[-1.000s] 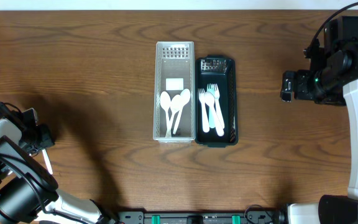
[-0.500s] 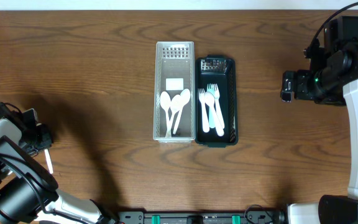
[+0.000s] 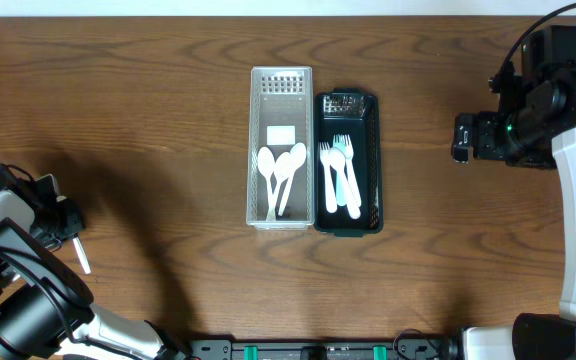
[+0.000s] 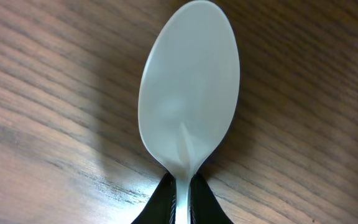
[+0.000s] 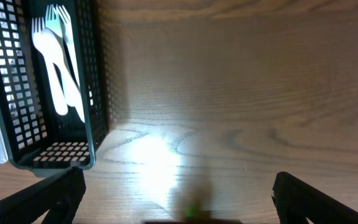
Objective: Pack container
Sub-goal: 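Carry the last spoon into the white basket and release it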
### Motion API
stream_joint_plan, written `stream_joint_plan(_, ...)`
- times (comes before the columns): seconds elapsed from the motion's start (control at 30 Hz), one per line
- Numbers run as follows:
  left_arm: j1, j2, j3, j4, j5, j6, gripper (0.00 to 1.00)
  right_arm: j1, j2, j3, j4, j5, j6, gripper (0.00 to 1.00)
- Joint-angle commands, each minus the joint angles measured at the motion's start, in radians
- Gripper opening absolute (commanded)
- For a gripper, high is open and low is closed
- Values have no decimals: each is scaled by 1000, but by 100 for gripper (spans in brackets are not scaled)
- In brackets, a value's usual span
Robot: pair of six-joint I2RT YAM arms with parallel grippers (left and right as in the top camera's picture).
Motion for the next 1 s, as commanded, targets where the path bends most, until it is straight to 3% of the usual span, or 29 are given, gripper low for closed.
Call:
stream_joint_plan(0.0,-11,-17,30,-31,-24,-104,6,-8,3,-3,15,4,-16,99)
stream_joint_plan(0.23,-170,-241,103,-105,54,-162,6,-8,3,-3,66,3,-16,99)
stream_joint_plan(0.5,-613,-462,354,-354,41,-211,6,-8,3,-3,71,3,-16,99)
stream_joint_plan(0.6,-793,-468,423,-391,41,-266,6,-8,3,-3,74,3,-16,99)
stream_joint_plan(0.73,-1014,-447,430,-330,40,-319,6,-7,3,-3,73,3,-16,99)
stream_joint_plan(0.97,-1194,-267,430,-272,1,-402,6,-7,3,-3,69,3,-16,99)
